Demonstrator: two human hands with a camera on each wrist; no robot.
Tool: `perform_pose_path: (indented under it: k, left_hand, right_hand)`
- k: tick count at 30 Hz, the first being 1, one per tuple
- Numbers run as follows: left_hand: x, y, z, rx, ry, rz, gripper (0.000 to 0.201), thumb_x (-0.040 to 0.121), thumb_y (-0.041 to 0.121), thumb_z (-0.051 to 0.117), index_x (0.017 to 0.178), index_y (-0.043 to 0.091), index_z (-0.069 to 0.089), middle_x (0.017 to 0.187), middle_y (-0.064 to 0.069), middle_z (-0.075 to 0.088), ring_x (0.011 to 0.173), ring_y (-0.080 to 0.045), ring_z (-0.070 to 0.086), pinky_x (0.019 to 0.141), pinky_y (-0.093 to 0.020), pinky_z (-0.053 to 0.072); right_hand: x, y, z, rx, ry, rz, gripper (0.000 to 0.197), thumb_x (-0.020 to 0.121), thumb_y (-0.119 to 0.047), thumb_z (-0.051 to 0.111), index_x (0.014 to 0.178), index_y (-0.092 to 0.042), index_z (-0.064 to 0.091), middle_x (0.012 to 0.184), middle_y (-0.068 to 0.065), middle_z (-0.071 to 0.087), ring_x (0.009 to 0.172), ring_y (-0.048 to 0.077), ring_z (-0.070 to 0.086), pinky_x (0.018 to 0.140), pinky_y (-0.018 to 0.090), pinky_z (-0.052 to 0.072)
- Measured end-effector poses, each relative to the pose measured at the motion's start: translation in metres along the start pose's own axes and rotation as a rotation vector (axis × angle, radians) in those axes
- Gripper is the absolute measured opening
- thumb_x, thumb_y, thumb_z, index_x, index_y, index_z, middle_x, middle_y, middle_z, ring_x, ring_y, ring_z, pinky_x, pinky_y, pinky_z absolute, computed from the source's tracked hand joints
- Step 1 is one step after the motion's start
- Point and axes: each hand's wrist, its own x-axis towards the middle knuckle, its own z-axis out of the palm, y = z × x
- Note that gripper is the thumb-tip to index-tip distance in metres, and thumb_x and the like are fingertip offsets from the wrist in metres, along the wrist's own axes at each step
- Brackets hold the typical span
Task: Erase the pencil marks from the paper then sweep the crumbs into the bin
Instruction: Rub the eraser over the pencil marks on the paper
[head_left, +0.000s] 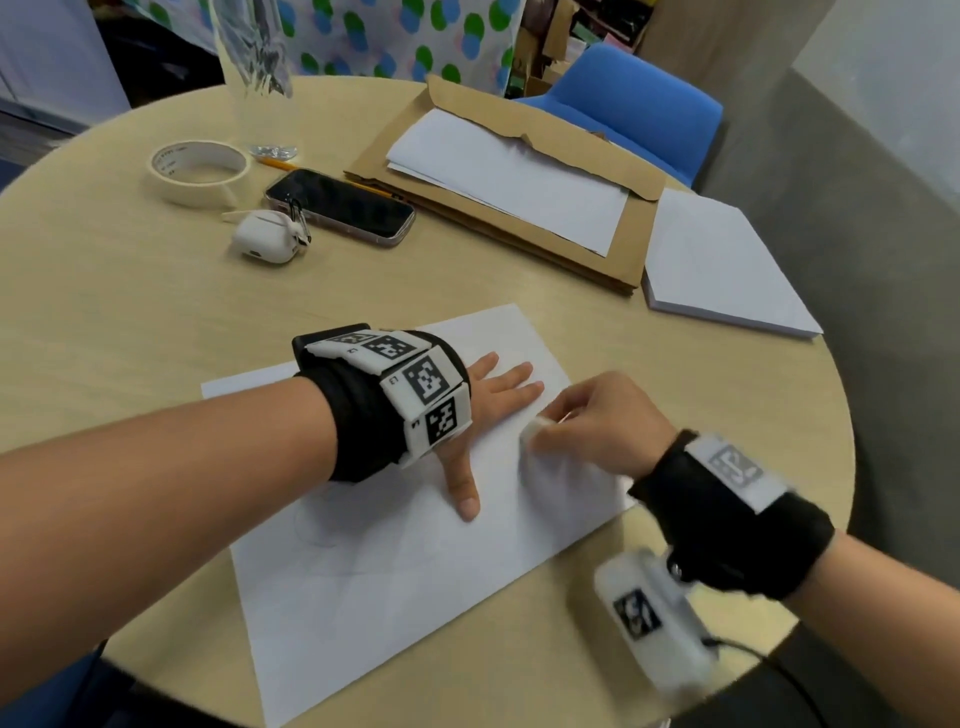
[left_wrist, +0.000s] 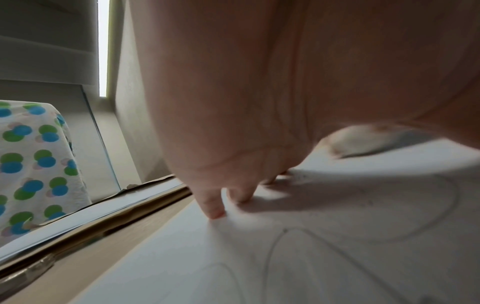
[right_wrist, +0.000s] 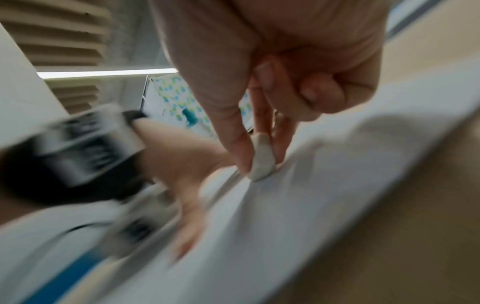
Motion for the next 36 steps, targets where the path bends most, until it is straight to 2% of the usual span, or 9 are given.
perform_pose_path:
  k: [3, 8, 14, 16, 20, 27, 29, 32, 36]
  left_hand:
    - [-0.001, 0.002, 0.0, -0.007, 0.008, 0.001, 0.136, 0.061, 0.052, 0.078, 0.145, 0.023, -0.024, 0.153, 0.004, -0.028, 0.143, -0.028, -0.02, 0.117, -0.053, 0.001]
    - [0.003, -0.003, 0.004, 0.004, 0.004, 0.004, 0.141, 0.056, 0.058, 0.079, 0.144, 0.025, -0.026, 0.153, 0.004, -0.03, 0.142, -0.028, -0.022, 0.117, -0.05, -0.002]
    - [0.003, -0.001, 0.004, -0.006, 0.011, -0.009, 0.137, 0.059, 0.06, 0.076, 0.143, 0.025, -0.027, 0.153, 0.004, -0.029, 0.142, -0.027, -0.022, 0.117, -0.052, 0.0]
    - [0.005, -0.001, 0.007, -0.004, 0.031, -0.01, 0.138, 0.058, 0.06, 0.076, 0.144, 0.025, -0.026, 0.153, 0.003, -0.028, 0.143, -0.028, -0.021, 0.117, -0.05, -0.001]
    - [0.008, -0.004, 0.012, 0.004, 0.042, -0.006, 0.143, 0.053, 0.062, 0.078, 0.143, 0.024, -0.027, 0.153, 0.002, -0.03, 0.142, -0.029, -0.022, 0.116, -0.05, -0.002]
    - [0.008, -0.002, 0.009, -0.006, 0.025, -0.023, 0.142, 0.054, 0.063, 0.076, 0.143, 0.026, -0.028, 0.152, 0.003, -0.031, 0.142, -0.029, -0.022, 0.116, -0.054, -0.001]
    - [0.008, -0.002, 0.011, 0.001, 0.024, -0.02, 0.142, 0.054, 0.063, 0.076, 0.143, 0.025, -0.028, 0.152, 0.003, -0.032, 0.142, -0.029, -0.022, 0.116, -0.053, -0.002]
    - [0.007, -0.002, 0.01, 0.001, 0.028, -0.017, 0.142, 0.055, 0.063, 0.076, 0.143, 0.024, -0.028, 0.152, 0.002, -0.032, 0.142, -0.03, -0.022, 0.116, -0.052, -0.001]
    - [0.006, 0.0, 0.009, -0.014, 0.023, -0.032, 0.14, 0.057, 0.062, 0.075, 0.143, 0.024, -0.028, 0.152, 0.002, -0.03, 0.142, -0.03, -0.022, 0.116, -0.053, -0.002]
  right_hand:
    - [0.003, 0.001, -0.002, -0.027, 0.13, -0.013, 0.004, 0.073, -0.02, 0.072, 0.073, -0.016, 0.07, 0.065, -0.003, 0.062, 0.065, 0.01, 0.054, 0.049, 0.015, 0.037]
    - [-0.025, -0.007, 0.027, -0.11, -0.088, -0.152, 0.006, 0.072, -0.025, 0.073, 0.073, -0.019, 0.074, 0.041, -0.016, 0.052, 0.049, -0.003, 0.049, 0.044, 0.007, 0.033]
    - [0.004, -0.001, -0.008, -0.097, 0.127, 0.01, 0.014, 0.073, -0.02, 0.071, 0.086, -0.015, 0.074, 0.066, -0.007, 0.059, 0.068, 0.008, 0.053, 0.049, 0.016, 0.035]
    - [-0.004, -0.004, 0.003, -0.138, 0.101, -0.058, 0.015, 0.074, -0.02, 0.07, 0.087, -0.013, 0.074, 0.069, -0.004, 0.061, 0.067, 0.01, 0.054, 0.047, 0.013, 0.034]
    - [-0.032, -0.009, 0.028, -0.176, -0.089, -0.176, 0.012, 0.075, -0.029, 0.071, 0.082, -0.019, 0.073, 0.061, -0.013, 0.055, 0.058, 0.003, 0.048, 0.047, 0.009, 0.034]
    - [-0.015, 0.0, 0.003, -0.209, 0.1, -0.069, 0.012, 0.073, -0.018, 0.068, 0.082, -0.012, 0.075, 0.065, -0.003, 0.062, 0.065, 0.013, 0.056, 0.051, 0.014, 0.037]
    - [-0.023, -0.006, 0.018, -0.222, 0.061, -0.132, 0.013, 0.075, -0.018, 0.067, 0.083, -0.01, 0.073, 0.069, 0.003, 0.065, 0.066, 0.018, 0.058, 0.052, 0.016, 0.038]
    - [-0.03, -0.008, 0.022, -0.208, -0.019, -0.148, 0.014, 0.075, -0.022, 0.068, 0.082, -0.011, 0.074, 0.072, 0.004, 0.066, 0.065, 0.013, 0.056, 0.055, 0.021, 0.041]
    - [-0.019, 0.002, -0.002, -0.259, 0.051, -0.062, 0.013, 0.076, -0.016, 0.063, 0.08, -0.011, 0.074, 0.067, 0.002, 0.064, 0.066, 0.016, 0.057, 0.047, 0.017, 0.036]
